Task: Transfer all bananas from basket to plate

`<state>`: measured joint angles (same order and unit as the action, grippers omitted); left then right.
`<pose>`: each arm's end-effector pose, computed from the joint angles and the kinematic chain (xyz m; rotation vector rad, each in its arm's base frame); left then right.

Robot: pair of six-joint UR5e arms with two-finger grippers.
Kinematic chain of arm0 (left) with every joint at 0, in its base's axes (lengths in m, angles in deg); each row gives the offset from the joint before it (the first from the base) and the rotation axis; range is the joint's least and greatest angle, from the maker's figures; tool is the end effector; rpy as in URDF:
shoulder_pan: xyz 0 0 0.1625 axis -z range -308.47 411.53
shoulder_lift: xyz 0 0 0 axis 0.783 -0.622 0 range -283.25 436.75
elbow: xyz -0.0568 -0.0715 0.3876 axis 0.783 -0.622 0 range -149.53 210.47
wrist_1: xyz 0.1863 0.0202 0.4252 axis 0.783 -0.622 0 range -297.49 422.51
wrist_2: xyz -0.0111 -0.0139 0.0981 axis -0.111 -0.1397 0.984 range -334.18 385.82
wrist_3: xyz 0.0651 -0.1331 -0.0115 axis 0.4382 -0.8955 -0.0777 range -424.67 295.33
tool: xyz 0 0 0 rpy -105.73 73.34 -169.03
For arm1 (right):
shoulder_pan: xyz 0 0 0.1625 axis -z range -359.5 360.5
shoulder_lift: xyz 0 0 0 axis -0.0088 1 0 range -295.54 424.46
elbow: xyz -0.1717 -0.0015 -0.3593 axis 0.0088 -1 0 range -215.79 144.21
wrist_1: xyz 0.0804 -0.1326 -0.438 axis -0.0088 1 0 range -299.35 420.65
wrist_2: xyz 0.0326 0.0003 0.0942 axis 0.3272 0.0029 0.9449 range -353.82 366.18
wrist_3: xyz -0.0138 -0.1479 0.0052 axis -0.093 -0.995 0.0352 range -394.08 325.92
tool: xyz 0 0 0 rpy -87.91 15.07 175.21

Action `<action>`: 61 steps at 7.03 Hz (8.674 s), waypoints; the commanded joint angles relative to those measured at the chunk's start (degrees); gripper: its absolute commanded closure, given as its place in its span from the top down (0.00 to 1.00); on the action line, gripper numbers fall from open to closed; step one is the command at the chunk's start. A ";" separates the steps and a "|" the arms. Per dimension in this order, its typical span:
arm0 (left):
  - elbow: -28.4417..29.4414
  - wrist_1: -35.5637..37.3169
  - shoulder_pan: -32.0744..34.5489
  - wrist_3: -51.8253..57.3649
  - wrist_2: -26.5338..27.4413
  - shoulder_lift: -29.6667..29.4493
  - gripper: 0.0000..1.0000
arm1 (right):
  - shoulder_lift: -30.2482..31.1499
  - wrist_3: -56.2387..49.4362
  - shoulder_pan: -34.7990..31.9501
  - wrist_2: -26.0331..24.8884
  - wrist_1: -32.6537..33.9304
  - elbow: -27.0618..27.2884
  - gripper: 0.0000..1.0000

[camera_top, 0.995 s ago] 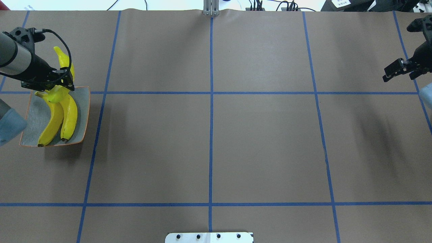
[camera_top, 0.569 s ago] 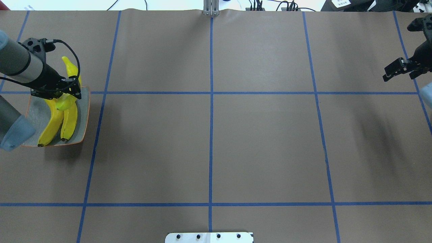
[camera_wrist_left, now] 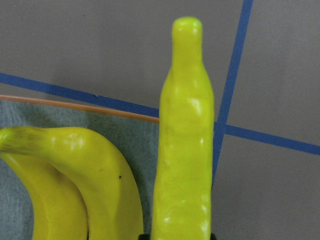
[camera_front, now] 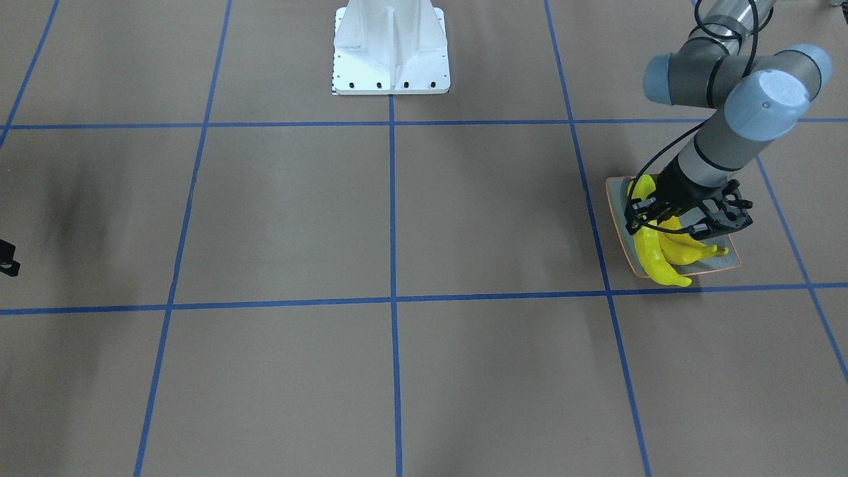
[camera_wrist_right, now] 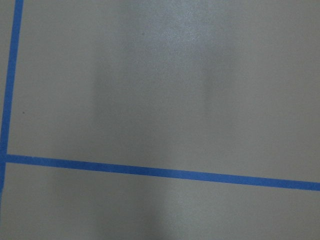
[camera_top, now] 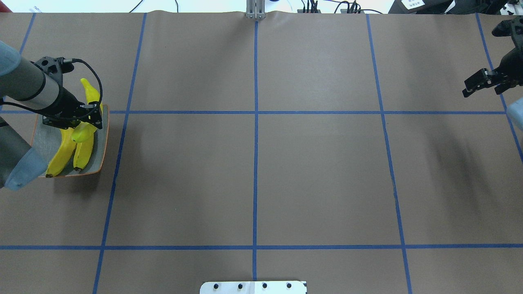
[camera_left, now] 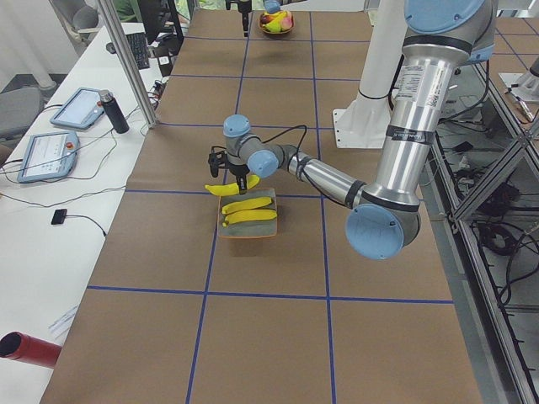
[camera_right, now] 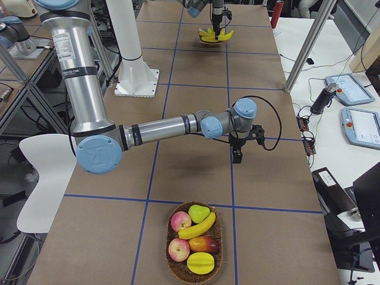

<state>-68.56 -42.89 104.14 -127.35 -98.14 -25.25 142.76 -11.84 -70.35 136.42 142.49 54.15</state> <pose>0.3559 -0.5482 0.4323 -0.0427 0.8410 -0.2268 -0.1776 -0.6252 0.5356 0.0641 -0.7671 -0.0701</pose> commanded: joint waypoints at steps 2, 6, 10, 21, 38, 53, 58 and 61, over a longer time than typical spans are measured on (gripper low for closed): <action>-0.38 0.02 -0.92 -0.07 -0.05 1.18 0.00 | -0.69 0.00 0.02 -0.07 -0.10 -0.73 1.00; -1.69 -1.38 -1.80 0.72 0.30 3.89 1.00 | -0.69 0.00 0.02 0.02 -0.10 -0.91 1.00; -7.06 2.98 -0.93 3.60 -0.75 3.13 1.00 | 0.97 -1.65 -1.82 0.10 0.43 -1.17 1.00; -7.15 13.46 -2.06 8.99 0.91 -4.97 1.00 | 8.62 -46.03 -15.63 -8.24 12.27 -9.69 1.00; -7.67 13.11 -3.91 8.55 2.50 -6.90 1.00 | 15.13 -71.10 -12.29 -11.59 13.08 -10.49 0.80; -8.29 13.02 -6.20 5.82 2.94 -6.73 1.00 | 12.67 -70.49 -10.53 -14.13 13.08 -11.80 0.40; -8.03 13.02 -6.37 5.82 2.94 -6.81 1.00 | 7.58 -68.04 -10.88 -11.77 13.87 -11.54 0.48; -7.76 13.02 -6.55 5.82 2.85 -6.90 1.00 | 7.57 -54.26 -14.38 -4.22 13.17 -11.36 0.50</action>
<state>-76.47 -29.86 97.63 -121.53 -95.22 -32.13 150.43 -71.24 -83.20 129.29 155.83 42.74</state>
